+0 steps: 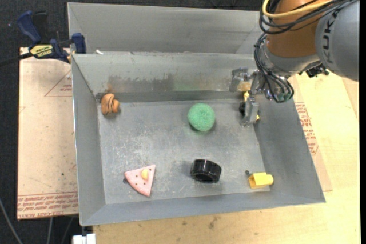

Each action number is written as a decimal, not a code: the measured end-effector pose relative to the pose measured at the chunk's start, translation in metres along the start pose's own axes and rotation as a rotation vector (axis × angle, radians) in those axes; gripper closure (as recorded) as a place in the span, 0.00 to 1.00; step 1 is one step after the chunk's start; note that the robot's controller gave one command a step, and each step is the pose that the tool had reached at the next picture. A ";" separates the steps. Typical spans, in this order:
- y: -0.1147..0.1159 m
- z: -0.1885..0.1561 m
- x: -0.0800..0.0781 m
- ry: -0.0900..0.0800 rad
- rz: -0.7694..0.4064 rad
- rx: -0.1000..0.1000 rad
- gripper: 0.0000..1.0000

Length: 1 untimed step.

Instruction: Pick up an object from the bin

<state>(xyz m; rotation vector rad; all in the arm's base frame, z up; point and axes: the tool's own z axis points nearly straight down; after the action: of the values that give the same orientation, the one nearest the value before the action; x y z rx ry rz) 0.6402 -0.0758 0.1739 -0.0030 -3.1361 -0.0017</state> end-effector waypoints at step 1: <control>0.000 -0.005 -0.001 -0.008 -0.001 0.001 0.00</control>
Offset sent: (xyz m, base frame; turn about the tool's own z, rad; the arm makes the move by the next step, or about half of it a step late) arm -0.0191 0.0052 -0.0936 0.1189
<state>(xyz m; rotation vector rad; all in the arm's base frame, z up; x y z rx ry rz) 0.6416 -0.0756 0.1794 -0.0013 -3.1440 -0.0006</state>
